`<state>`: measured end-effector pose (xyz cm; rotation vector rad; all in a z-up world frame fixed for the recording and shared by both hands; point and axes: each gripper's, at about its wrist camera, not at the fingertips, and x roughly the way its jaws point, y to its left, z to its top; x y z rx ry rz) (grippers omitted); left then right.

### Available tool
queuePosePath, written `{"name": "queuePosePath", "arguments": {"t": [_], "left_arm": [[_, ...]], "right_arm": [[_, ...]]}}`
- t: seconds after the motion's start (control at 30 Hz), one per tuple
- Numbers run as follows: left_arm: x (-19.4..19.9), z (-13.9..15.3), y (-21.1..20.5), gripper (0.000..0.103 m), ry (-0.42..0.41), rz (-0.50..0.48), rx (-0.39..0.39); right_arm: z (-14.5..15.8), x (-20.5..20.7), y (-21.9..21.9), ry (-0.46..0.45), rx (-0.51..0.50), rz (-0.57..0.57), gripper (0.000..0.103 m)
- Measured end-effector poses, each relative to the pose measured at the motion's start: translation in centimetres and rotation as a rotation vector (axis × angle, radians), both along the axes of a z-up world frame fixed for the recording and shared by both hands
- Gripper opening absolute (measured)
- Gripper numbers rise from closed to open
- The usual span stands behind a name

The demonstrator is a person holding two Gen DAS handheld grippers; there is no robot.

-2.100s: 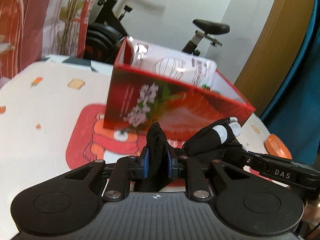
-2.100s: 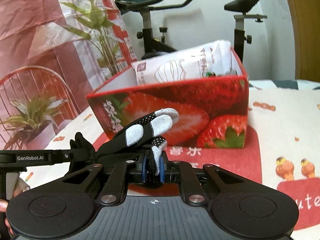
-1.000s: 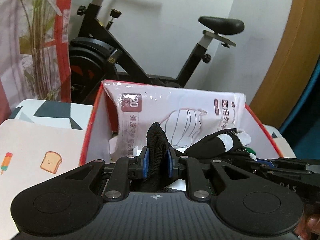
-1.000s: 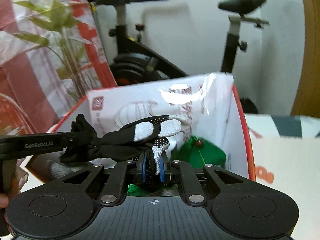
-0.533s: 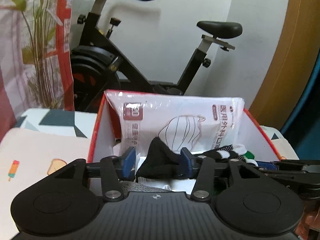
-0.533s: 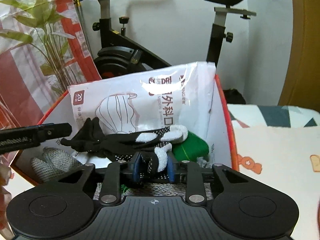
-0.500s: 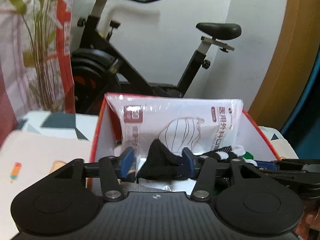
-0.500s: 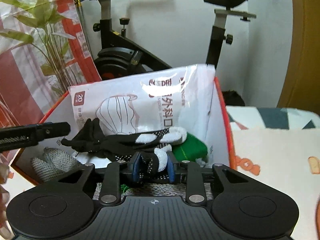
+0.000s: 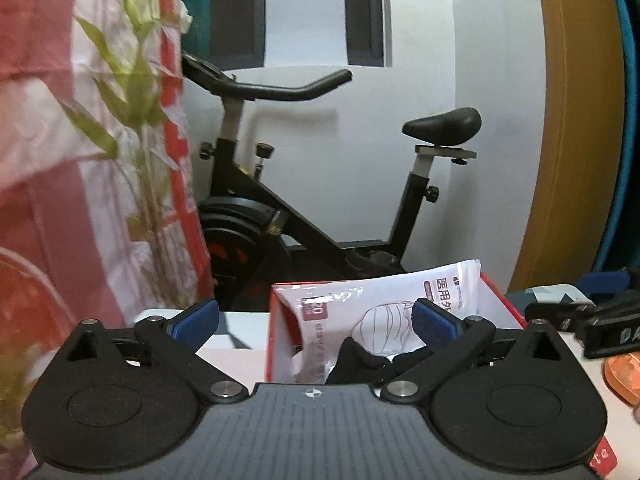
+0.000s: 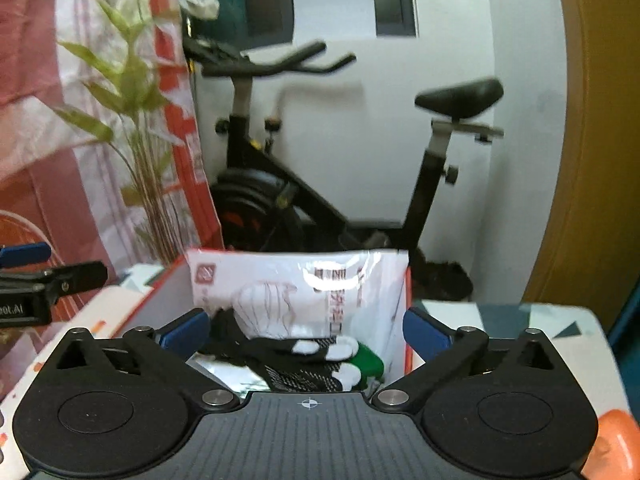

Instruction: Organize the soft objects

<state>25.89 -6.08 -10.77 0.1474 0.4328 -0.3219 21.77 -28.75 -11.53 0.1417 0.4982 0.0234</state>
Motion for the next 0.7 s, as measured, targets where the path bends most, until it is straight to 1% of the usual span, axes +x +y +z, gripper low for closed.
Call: {"name": "queuePosePath", "arguments": {"t": [0.07, 0.27, 0.43, 0.57, 0.63, 0.7], "left_arm": [[-1.6, 1.2, 0.5, 0.103, -0.009, 0.019, -0.001], [-6.6, 4.8, 2.1, 0.103, -0.075, 0.055, -0.017], [-11.4, 7.5, 3.6, 0.103, -0.129, 0.003, -0.106], [-14.6, 8.7, 4.3, 0.103, -0.114, 0.015, -0.144], [-16.3, 9.1, 4.6, 0.103, -0.122, 0.019, -0.139], [-17.7, 9.4, 4.7, 0.103, -0.140, 0.048, -0.111]], "right_arm": [[1.5, -1.5, 0.2, -0.023, 0.001, 0.005, 0.103], [5.5, -6.9, 1.3, -0.101, -0.017, -0.001, 0.103], [8.2, -11.3, 2.4, -0.138, -0.035, -0.024, 0.103], [10.0, -15.5, 3.0, -0.195, -0.026, -0.036, 0.103], [10.8, -17.2, 3.3, -0.213, -0.019, -0.048, 0.103], [11.5, -19.1, 3.5, -0.229, -0.007, -0.053, 0.103]]}}
